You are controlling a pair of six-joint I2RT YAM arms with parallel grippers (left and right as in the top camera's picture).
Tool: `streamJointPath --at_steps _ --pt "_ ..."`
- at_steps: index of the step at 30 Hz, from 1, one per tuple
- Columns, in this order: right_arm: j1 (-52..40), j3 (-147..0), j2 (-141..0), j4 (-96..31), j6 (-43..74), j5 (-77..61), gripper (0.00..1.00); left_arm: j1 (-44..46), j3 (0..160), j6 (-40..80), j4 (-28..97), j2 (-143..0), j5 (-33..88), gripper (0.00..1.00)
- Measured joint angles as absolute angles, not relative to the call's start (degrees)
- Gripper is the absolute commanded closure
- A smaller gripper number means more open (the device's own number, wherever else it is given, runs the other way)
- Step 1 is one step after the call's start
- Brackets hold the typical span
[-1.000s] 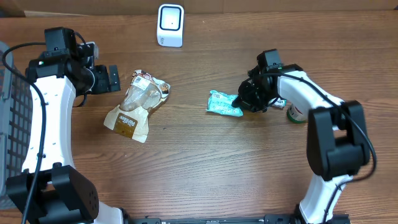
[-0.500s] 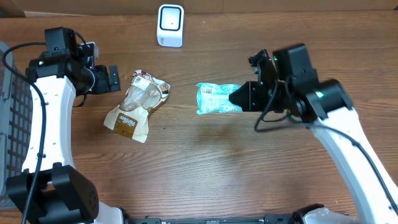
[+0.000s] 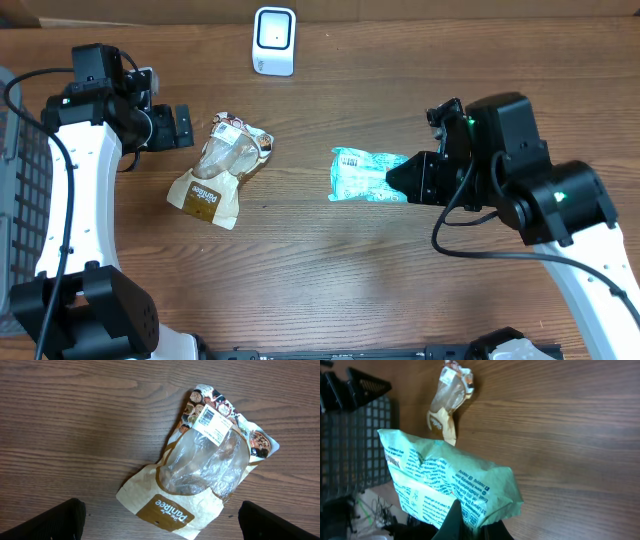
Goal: Scan the item barcode
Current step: 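Lift the teal packet and hold its barcode up to the scanner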
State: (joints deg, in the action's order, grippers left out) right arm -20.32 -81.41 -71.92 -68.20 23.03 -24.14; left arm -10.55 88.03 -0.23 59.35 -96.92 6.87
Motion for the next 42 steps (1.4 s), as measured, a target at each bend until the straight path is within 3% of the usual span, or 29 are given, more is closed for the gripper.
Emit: streamJointPath --at_steps 5,12,18,25,30,37,42 --pt "-24.99 -94.74 -80.47 -74.06 26.28 -17.67 0.96 -10.55 88.03 -0.23 59.33 -96.92 6.87 0.00" --pt "-30.59 -129.62 -108.09 -86.35 25.41 -8.47 0.96 -10.55 88.03 -0.23 59.40 -96.90 6.90 0.00" --pt "-31.20 -145.58 -120.77 -84.09 23.29 -2.02 0.96 -10.55 88.03 -0.23 59.33 -96.92 6.87 0.00" --pt "-32.69 -146.30 -125.01 -63.05 14.06 20.73 0.96 -10.55 88.03 -0.23 59.33 -96.92 6.87 0.00" --pt "-34.92 -145.84 -134.93 -36.27 -5.17 34.65 0.96 -10.55 88.03 -0.23 59.29 -96.90 6.87 0.00" --pt "-35.05 -144.99 -148.31 -3.70 -36.27 38.41 0.96 -10.55 88.03 -0.23 59.29 -96.90 6.87 0.00" --pt "-34.85 -144.94 -152.11 0.10 -51.96 36.10 0.96 -10.55 88.03 -0.23 59.33 -96.90 6.87 0.00"
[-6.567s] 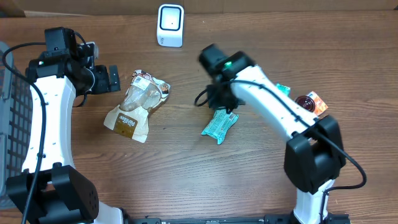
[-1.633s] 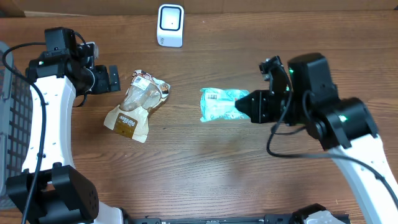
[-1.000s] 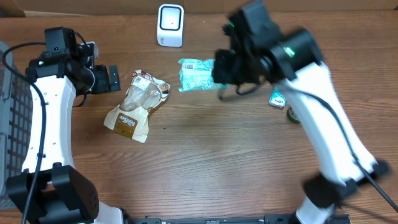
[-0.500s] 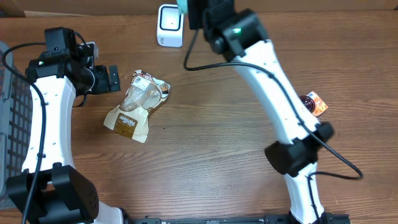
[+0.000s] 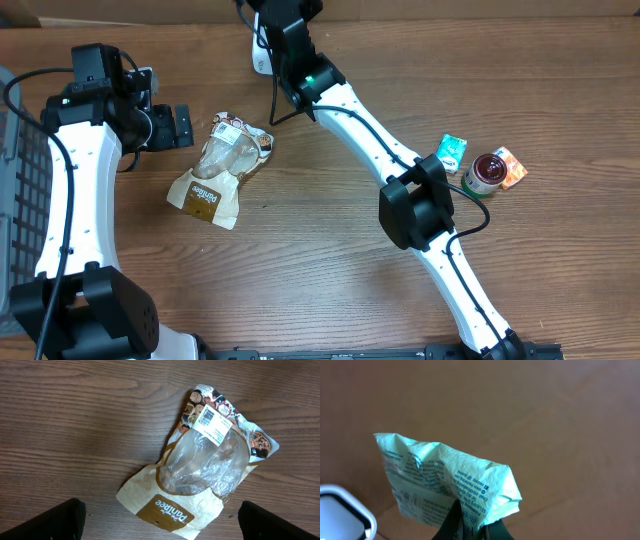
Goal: Scan the item barcode
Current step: 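Lift the teal packet and hold its barcode up to the scanner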
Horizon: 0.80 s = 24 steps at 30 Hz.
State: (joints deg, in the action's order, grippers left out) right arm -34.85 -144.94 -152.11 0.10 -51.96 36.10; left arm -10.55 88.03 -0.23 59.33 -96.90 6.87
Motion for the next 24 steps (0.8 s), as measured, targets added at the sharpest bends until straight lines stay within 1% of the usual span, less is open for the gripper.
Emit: streamJointPath --at_steps 3,7,16,24 --pt "-34.85 -144.94 -152.86 0.21 -56.51 34.02 0.96 -10.55 88.03 -0.23 59.33 -96.90 6.90 0.00" --pt "-34.74 -144.94 -153.27 -0.05 -58.87 30.17 0.96 -10.55 88.03 -0.23 59.33 -96.90 6.87 0.00" --pt "-33.85 -144.94 -153.99 -1.17 -60.27 25.21 0.96 -10.55 88.03 -0.23 59.33 -96.90 6.90 0.00" --pt "-29.67 -144.94 -155.65 -1.26 -60.53 21.28 0.96 -10.55 88.03 -0.23 59.33 -96.90 6.90 0.00"
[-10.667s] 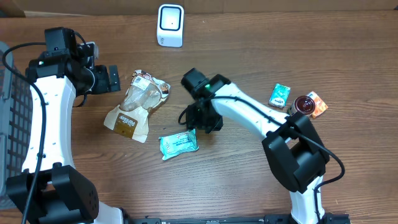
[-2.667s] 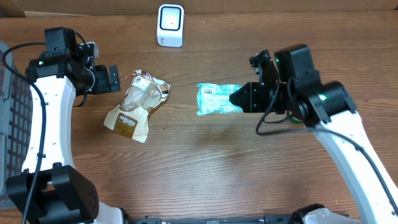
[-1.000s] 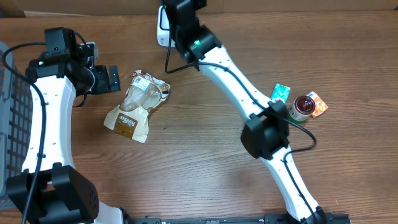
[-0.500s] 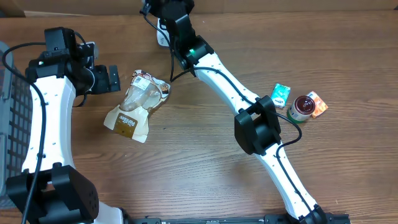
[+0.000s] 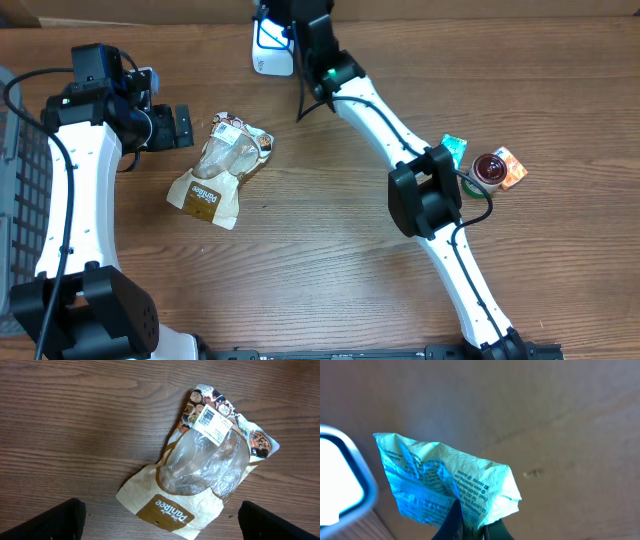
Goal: Scan the item barcode
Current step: 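Lift the teal packet and hold its barcode up to the scanner, then carry the teal packet right and drop it beside the jar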
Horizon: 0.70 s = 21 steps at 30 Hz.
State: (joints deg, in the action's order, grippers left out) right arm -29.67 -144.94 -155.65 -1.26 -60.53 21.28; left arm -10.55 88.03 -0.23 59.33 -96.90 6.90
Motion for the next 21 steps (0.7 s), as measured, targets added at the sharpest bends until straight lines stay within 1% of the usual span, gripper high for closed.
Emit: streamJointPath --at_steps 3,8,21 --pt "-28.40 -144.94 -156.44 -0.91 -63.00 19.62 0.96 -10.55 88.03 -0.23 59.33 -96.90 6.90 0.00" --pt "-28.91 -144.94 -157.49 -0.93 -66.15 17.02 0.96 -10.55 88.03 -0.23 59.33 -96.90 6.87 0.00" --pt "-29.78 -144.94 -157.69 -0.16 -67.75 16.80 0.96 -10.55 88.03 -0.23 59.33 -96.90 6.87 0.00"
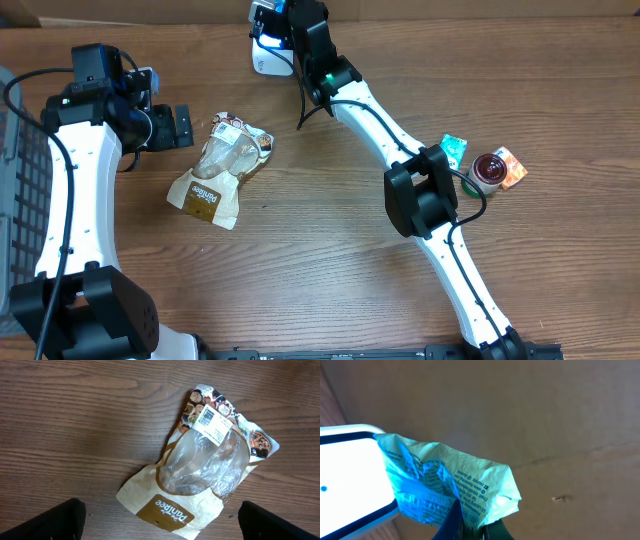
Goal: Scan the item barcode
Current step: 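Carry the teal packet right and drop it beside the jar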
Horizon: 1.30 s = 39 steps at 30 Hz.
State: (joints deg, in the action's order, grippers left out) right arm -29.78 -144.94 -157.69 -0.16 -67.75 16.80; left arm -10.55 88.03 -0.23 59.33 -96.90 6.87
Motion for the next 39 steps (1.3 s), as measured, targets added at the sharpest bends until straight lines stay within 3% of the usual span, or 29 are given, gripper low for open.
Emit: streamJointPath --at_steps 9,14,18,20,23,26,29,35,39 --pt "-30.94 -144.92 -157.34 2.39 -66.15 22.41 0.96 -10.55 88.03 -0.23 59.33 -96.90 6.90 0.00" --pt "-31.70 -144.59 -152.09 -1.65 -48.75 33.67 0.96 -10.55 88.03 -0.23 59.33 -96.90 6.90 0.00" --pt "-32.29 -144.73 -143.79 -18.46 -33.82 49.36 0.96 -10.55 88.03 -0.23 59.29 -96.90 6.85 0.00" --pt "-32.77 -145.84 -138.41 -38.61 -21.63 58.96 0.96 -10.55 88.03 -0.23 59.40 -96.90 6.85 0.00" --pt "-33.41 -146.23 -135.66 -63.02 -7.57 60.80 0.96 -10.55 88.03 -0.23 59.27 -96.90 6.85 0.00" --pt "-33.12 -145.64 -136.09 -77.82 7.25 52.64 0.96 -10.55 88.03 -0.23 59.35 -96.90 6.87 0.00" --pt "-30.04 -145.10 -137.58 -82.70 16.97 37.32 0.96 -10.55 88.03 -0.23 59.33 -96.90 6.87 0.00" --pt "-17.93 -144.97 -137.86 -93.97 22.59 12.71 0.96 -10.55 88.03 -0.23 59.33 -96.90 6.90 0.00" --pt "-8.97 -143.96 -137.86 -96.20 22.94 6.13 0.96 -10.55 88.03 -0.23 59.33 -96.90 6.87 0.00"
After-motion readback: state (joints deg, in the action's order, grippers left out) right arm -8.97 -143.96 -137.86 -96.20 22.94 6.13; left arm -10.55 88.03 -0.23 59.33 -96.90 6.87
